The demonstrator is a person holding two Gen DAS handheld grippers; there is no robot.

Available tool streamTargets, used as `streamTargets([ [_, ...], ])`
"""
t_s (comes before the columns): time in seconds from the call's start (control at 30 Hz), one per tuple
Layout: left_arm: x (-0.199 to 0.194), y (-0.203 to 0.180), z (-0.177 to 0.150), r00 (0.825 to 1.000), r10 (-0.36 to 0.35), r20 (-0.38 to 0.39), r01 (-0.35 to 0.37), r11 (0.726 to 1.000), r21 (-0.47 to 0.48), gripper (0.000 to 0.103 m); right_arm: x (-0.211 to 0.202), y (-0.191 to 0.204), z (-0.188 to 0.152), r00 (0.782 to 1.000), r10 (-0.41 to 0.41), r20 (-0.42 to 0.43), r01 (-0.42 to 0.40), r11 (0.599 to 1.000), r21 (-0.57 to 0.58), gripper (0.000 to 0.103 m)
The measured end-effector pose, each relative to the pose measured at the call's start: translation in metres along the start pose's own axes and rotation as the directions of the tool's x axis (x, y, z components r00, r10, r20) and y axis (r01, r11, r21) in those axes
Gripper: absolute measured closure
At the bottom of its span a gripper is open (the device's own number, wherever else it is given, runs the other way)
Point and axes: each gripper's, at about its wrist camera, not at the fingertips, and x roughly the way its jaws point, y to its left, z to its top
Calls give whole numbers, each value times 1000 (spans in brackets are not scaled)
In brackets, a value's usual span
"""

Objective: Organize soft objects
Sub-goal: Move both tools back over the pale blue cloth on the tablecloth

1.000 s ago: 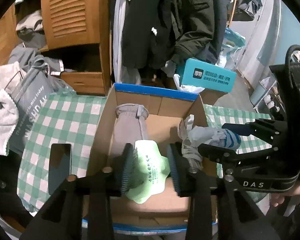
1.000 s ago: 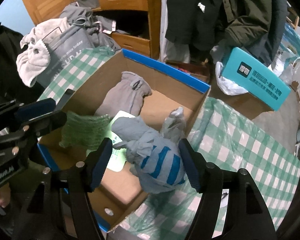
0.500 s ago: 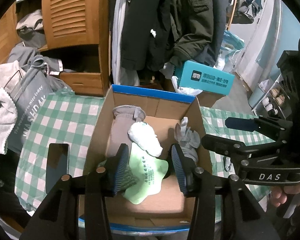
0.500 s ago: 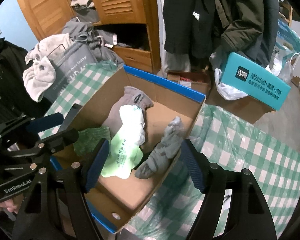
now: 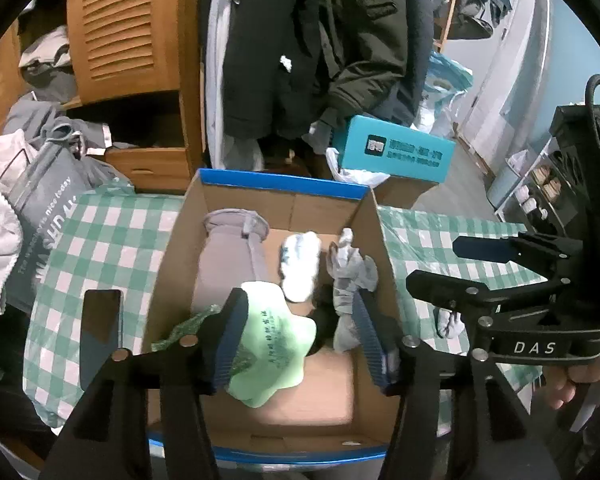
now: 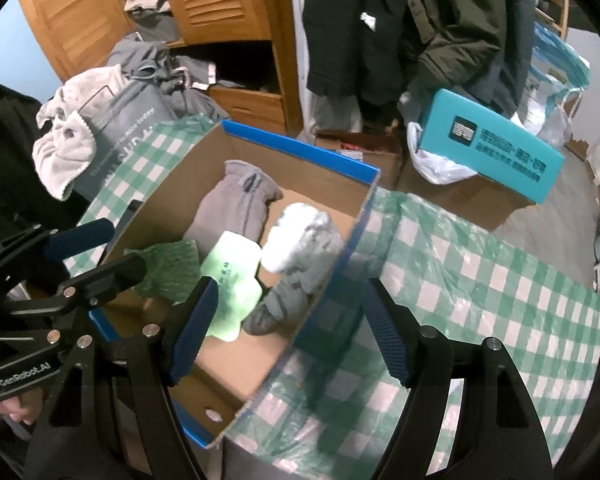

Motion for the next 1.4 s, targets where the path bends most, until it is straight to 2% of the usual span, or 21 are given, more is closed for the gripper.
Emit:
streamTargets([
  [0.53, 17, -63, -3, 998, -35, -50, 41, 993, 115, 37, -15, -63, -36, 997, -66, -35, 70, 990, 120, 28],
  [1.1, 35, -129, -10, 992, -67, -111, 90, 972, 218, 36, -38, -115, -74, 995, -97, -31, 102, 972, 213, 28],
  [1.4, 56, -163, -18, 981, -95, -168, 137, 957, 255, 36, -34, -143, -98, 992, -113, -57, 124, 956, 267, 28],
])
